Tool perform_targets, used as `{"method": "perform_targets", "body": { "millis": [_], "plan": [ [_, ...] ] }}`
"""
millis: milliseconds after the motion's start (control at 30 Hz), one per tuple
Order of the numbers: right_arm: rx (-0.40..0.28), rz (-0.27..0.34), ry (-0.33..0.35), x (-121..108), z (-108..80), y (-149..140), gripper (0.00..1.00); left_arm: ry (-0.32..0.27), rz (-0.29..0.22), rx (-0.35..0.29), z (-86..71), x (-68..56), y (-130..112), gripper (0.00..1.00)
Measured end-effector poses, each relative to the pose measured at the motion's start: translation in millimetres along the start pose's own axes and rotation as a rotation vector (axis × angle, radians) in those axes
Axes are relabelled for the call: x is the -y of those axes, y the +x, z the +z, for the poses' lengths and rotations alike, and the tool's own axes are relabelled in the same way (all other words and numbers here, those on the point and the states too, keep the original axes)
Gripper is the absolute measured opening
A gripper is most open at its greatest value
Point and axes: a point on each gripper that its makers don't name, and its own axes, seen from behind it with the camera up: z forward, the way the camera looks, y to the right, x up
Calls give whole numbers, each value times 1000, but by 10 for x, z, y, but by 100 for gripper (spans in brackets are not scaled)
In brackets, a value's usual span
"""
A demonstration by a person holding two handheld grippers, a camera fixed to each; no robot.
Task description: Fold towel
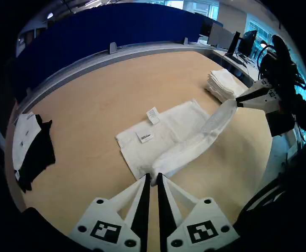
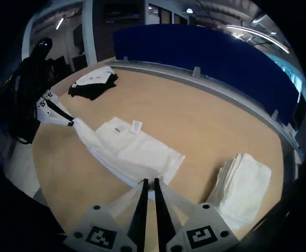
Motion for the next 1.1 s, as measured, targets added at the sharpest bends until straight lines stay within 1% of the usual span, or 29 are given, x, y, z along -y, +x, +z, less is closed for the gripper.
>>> {"method": "perform_targets", "body": {
  "millis": [200, 400, 800, 900, 1000, 1100],
  "plan": [
    [14, 13, -7, -135, 231, 39, 11, 7, -4, 23, 236, 159, 64, 12],
    [42, 48, -7, -237, 470, -13, 11, -5, -13, 57, 459, 256, 44, 12],
    [70, 82, -8, -339, 693, -63, 11, -27, -18, 72, 657, 324, 16, 12],
    [80, 87, -14, -374, 781, -82, 11, -19, -16, 75, 730, 372, 22, 12],
    [81, 101, -19, -394, 865, -72, 11, -1, -21, 70, 800, 445, 54, 12],
    [82, 118, -32, -424, 939, -60, 11, 13, -34, 65, 857, 502, 93, 13]
  ]
}}
